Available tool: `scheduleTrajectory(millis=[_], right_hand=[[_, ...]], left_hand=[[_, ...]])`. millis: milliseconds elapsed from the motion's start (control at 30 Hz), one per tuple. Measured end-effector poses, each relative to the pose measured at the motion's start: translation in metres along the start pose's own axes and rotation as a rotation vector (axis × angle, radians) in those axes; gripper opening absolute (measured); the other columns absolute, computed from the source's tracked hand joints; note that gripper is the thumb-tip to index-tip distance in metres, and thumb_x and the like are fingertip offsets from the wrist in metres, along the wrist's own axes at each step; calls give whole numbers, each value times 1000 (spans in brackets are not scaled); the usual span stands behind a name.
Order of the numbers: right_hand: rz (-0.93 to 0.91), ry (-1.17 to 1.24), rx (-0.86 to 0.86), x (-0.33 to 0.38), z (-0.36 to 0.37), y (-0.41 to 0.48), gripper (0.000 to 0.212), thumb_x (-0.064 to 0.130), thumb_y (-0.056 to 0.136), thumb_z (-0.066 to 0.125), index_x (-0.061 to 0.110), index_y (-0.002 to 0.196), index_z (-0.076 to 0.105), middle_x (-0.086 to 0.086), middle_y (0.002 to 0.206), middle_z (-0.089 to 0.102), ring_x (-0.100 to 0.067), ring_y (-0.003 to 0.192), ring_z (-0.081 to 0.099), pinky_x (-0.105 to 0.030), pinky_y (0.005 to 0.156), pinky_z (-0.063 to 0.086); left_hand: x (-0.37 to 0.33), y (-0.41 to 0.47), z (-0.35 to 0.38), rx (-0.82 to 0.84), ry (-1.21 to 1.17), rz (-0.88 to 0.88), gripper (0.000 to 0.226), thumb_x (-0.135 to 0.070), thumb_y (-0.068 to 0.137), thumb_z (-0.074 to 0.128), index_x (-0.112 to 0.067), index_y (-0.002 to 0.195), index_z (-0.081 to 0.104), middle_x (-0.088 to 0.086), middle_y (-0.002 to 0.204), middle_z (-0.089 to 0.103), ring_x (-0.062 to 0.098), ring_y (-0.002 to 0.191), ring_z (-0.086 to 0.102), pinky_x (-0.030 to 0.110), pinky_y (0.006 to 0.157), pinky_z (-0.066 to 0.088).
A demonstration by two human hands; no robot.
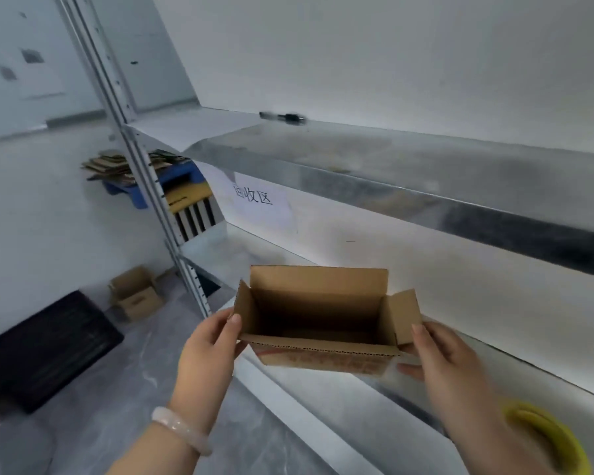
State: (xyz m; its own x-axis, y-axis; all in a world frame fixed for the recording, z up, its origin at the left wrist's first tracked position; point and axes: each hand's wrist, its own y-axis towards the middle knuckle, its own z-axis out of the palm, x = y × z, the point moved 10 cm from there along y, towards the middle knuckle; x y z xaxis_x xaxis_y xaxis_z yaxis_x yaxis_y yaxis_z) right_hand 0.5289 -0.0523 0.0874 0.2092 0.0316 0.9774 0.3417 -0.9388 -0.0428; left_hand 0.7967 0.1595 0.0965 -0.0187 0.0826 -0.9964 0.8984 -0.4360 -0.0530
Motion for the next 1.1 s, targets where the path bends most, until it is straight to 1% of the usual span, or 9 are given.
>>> scheduleTrajectory(millis=[100,233,400,567,667,867,967,1033,1100], right_hand=[[38,10,57,10,73,18,16,36,100,48,28,98,61,11,92,70,-15,76,72,-26,62,48],[33,13,113,27,145,44,16,34,101,47,31,91,59,11,89,69,-12,75,71,-18,56,45],[42,5,114,32,219,90,15,35,99,52,26,99,64,6,91,70,-15,79,71,-37,76,58],[23,-46,131,40,283,142,17,33,99,52,33,85,61,8,88,70,-14,80,72,-35,77,59],[33,-87,132,47,317,173,17,31,99,53,29,87,65,4,88,70,-14,82,70,-35,76,60],[137,-104,158,49,386,224,16,36,99,51,27,92,61,-3,96,67,-22,91,67,-45,86,57],[153,-163,202,56,420,228,35,52,90,52,19,87,62,-8,91,68,-26,92,68,-52,92,52],[138,-131,140,55,431,231,46,61,79,54,21,97,66,-2,96,72,-23,97,68,-54,96,49],[179,-40,-36,43,425,223,52,59,82,62,28,123,57,11,118,61,-14,111,58,-44,100,45]], left_hand=[[5,44,-47,-34,-21,-1,22,-26,97,52,-24,115,64,-6,104,71,4,89,68,34,89,54],[8,101,-81,-46,-39,-10,22,-27,98,51,-28,116,63,-7,108,70,6,94,68,32,89,54],[17,186,-99,-57,-33,-28,26,-29,98,51,-24,121,62,-4,110,69,11,100,66,32,91,53],[24,266,-107,-52,-11,-46,16,-27,98,50,-32,107,63,-5,104,69,11,97,65,32,89,53],[28,308,-110,-51,-11,-92,14,-27,98,50,-37,98,59,-5,102,68,13,97,65,33,89,52],[38,374,-121,-22,11,-136,15,-25,99,49,-35,98,60,-7,102,66,10,97,64,32,89,51],[51,395,-125,87,77,-135,20,-26,97,50,-30,114,59,-6,105,67,12,101,64,37,91,53],[57,409,-126,198,111,-139,21,-29,96,51,-33,116,56,-5,107,66,15,102,64,37,88,55],[53,424,-129,282,165,-86,32,-34,87,60,-39,117,48,-7,111,61,13,102,62,29,80,55]])
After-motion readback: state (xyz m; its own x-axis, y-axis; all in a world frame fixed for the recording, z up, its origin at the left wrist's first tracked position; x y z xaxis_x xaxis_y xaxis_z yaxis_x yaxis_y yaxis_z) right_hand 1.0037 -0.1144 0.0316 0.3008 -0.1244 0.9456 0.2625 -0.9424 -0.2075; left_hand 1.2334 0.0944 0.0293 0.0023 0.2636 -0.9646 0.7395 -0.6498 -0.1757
